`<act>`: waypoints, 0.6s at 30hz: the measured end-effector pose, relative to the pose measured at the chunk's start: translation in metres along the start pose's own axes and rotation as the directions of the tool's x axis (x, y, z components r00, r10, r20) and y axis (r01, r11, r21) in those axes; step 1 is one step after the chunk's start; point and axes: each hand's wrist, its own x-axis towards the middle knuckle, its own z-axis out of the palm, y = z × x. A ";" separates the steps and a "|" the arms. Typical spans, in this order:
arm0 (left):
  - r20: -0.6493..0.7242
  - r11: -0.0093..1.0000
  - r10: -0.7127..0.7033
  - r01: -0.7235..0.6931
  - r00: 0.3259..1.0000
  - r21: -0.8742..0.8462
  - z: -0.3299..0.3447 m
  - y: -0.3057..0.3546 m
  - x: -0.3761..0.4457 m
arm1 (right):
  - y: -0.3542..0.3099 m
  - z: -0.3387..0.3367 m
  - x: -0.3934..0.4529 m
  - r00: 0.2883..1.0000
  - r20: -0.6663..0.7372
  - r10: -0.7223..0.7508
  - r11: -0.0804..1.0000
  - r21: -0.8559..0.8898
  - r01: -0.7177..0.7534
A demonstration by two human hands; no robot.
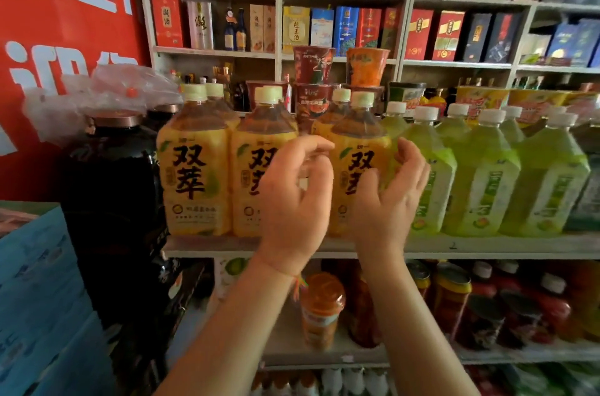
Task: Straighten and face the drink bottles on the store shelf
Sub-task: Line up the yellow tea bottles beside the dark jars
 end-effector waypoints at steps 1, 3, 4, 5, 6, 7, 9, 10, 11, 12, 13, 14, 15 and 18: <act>0.075 0.994 -0.103 0.105 0.992 -0.012 0.015 0.001 -0.004 | 0.004 -0.004 0.004 0.999 0.045 -0.029 1.000 -0.001 0.029; 0.210 0.946 -0.298 0.318 0.931 -0.068 0.041 0.004 -0.009 | 0.012 -0.012 0.009 0.987 0.134 -0.093 0.995 -0.009 0.095; 0.237 0.895 -0.398 0.432 0.886 -0.112 0.053 0.009 -0.011 | 0.016 -0.018 0.011 0.977 0.185 -0.102 0.995 -0.004 0.104; 0.254 0.845 -0.464 0.511 0.848 -0.161 0.056 0.006 -0.011 | 0.016 -0.019 0.011 0.972 0.213 -0.102 0.995 0.002 0.104; 0.249 0.809 -0.512 0.559 0.822 -0.183 0.058 0.002 -0.011 | 0.015 -0.020 0.010 0.967 0.236 -0.096 0.995 0.011 0.096; 0.219 0.784 -0.556 0.593 0.802 -0.185 0.062 -0.002 -0.015 | 0.017 -0.025 0.011 0.959 0.271 -0.085 0.996 0.027 0.080; 0.186 0.743 -0.626 0.652 0.757 -0.154 0.066 -0.012 -0.020 | 0.019 -0.033 0.012 0.943 0.325 -0.072 0.997 0.035 0.064; 0.182 0.724 -0.653 0.676 0.735 -0.133 0.066 -0.015 -0.022 | 0.019 -0.036 0.012 0.933 0.354 -0.067 0.998 0.038 0.057; 0.175 0.719 -0.666 0.686 0.725 -0.109 0.067 -0.019 -0.023 | 0.019 -0.039 0.012 0.920 0.386 -0.068 0.997 0.047 0.054; 0.168 0.723 -0.668 0.686 0.725 -0.082 0.066 -0.022 -0.022 | 0.018 -0.043 0.010 0.904 0.422 -0.069 0.997 0.058 0.049; 0.161 0.734 -0.661 0.676 0.733 -0.063 0.065 -0.023 -0.020 | 0.019 -0.048 0.009 0.886 0.459 -0.061 0.997 0.068 0.034; 0.160 0.744 -0.653 0.666 0.740 -0.042 0.064 -0.024 -0.018 | 0.020 -0.051 0.008 0.867 0.498 -0.037 0.997 0.073 0.001; 0.159 0.750 -0.651 0.661 0.743 -0.020 0.061 -0.025 -0.017 | 0.021 -0.053 0.006 0.846 0.533 0.001 0.996 0.071 -0.045; 0.152 0.733 -0.672 0.680 0.725 0.003 0.055 -0.026 -0.014 | 0.018 -0.059 0.002 0.807 0.579 0.119 0.985 0.033 -0.169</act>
